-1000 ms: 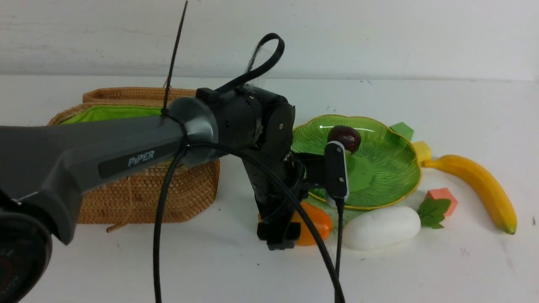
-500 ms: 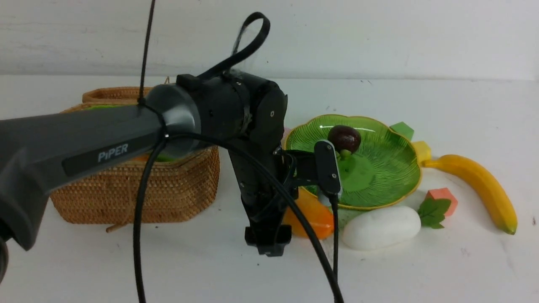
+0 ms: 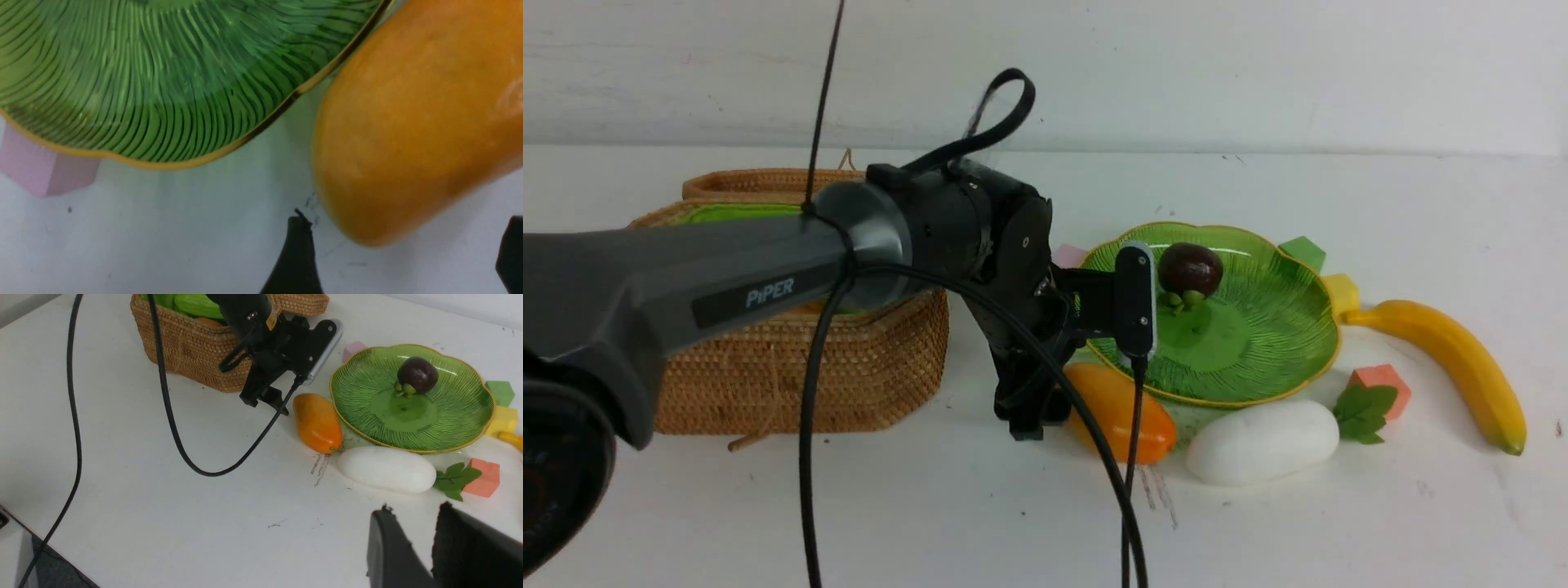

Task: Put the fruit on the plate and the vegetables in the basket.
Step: Grab the mango with your left arm and place it on the right plate

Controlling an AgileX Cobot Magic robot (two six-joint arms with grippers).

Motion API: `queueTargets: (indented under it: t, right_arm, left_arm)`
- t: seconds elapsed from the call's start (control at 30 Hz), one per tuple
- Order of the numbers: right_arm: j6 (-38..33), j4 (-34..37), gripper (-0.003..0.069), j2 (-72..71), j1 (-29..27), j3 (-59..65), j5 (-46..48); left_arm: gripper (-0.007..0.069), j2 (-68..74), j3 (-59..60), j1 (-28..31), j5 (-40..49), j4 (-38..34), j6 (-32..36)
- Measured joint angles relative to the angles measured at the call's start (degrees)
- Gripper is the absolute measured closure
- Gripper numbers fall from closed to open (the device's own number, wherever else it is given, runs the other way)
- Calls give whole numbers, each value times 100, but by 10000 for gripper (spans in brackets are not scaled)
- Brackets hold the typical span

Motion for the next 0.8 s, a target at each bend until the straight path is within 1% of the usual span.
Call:
queueTargets:
  t: [0.23, 0.43, 0.67, 0.8]
  right_arm:
    - [0, 17, 478, 0, 0, 0, 0]
    - [0, 17, 478, 0, 0, 0, 0]
    - [0, 44, 478, 0, 0, 0, 0]
    - [0, 44, 478, 0, 0, 0, 0]
  left_arm:
    - [31, 265, 0, 0, -373, 0, 128]
    - [32, 320, 0, 0, -394, -150, 140]
    - [32, 320, 0, 0, -320, -492, 152]
    - [32, 320, 0, 0, -265, -653, 263]
